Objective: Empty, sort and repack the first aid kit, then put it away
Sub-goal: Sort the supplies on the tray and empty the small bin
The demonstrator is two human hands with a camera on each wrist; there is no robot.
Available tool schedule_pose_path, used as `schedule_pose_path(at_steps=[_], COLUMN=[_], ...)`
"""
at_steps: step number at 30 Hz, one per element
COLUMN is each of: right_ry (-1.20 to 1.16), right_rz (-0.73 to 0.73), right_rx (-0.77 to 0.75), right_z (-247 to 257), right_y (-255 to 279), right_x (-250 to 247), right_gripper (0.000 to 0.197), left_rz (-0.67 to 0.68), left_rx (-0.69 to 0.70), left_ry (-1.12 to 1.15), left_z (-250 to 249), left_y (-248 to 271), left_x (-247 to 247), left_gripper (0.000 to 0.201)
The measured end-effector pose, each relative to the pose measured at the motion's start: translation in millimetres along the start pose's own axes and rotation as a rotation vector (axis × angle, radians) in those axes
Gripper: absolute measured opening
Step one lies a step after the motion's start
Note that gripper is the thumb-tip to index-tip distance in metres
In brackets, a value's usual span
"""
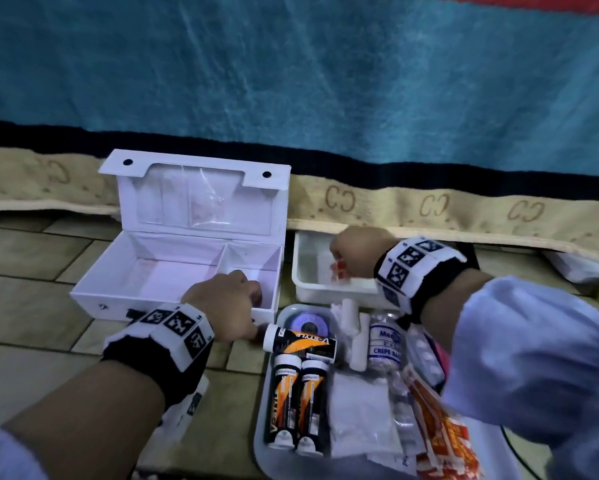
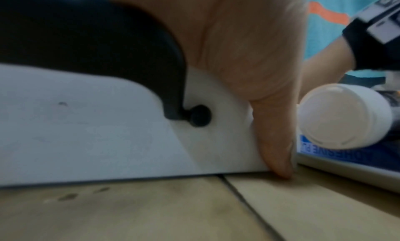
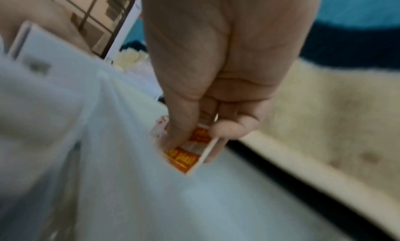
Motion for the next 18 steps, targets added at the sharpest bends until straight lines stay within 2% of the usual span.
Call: schedule_pose_path(at_steps=[2,4,8,9,11,15,18], right_ry=[-0.094,-0.21,-0.43,-0.484,-0.552,-0.67,-0.68], right_rz=[-0.155,-0.288,-0.433,-0.428,-0.325,-0.081,-0.1], right_rx=[0.053,0.09,0.24,0.289,0.379,0.47,0.519], right_z=[-10.2,-19.8,-43.9,-46.6,-45.5,-22.6,-10.5], right_y=[19.8,48.2,124.8,143.8,172.5,196.1,198.0], right_x=[-25.7,-50.4,-58.4,-50.5,-22.6,40.7,68.8], right_gripper=[0.032,0.027,0.023,0.016,0.007,0.022,0.025], left_rz=[-0.001,-0.009,-0.036,-0.038,-0.04,-0.041,-0.027], left_rx=[-0.001,-0.003,-0.003,-0.001,0.002,0.002,-0.003], left_ry=[-0.002,-0.009,0.008,0.005,-0.007,-0.013,-0.022], left_z=[-0.1,-0.4,-0.9,-1.2,-1.2,-1.3,-2.7], left_y=[-0.4,-0.8,-1.5,-1.9,-2.2,-2.4,-0.9], left_x=[0.4,0.7,0.3,0.7,1.8,1.8,0.7], left_gripper=[0.046,0.046,0.041,0.042,0.043,0.04,0.039])
Point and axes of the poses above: each hand's wrist, its own y-axis away from the middle knuckle, its own x-axis out of the palm, z = x × y, the point moved 4 cm from there along -y, towards the middle knuckle, and after that the axes turned 6 degrees about -y, right-handed, at the moved point
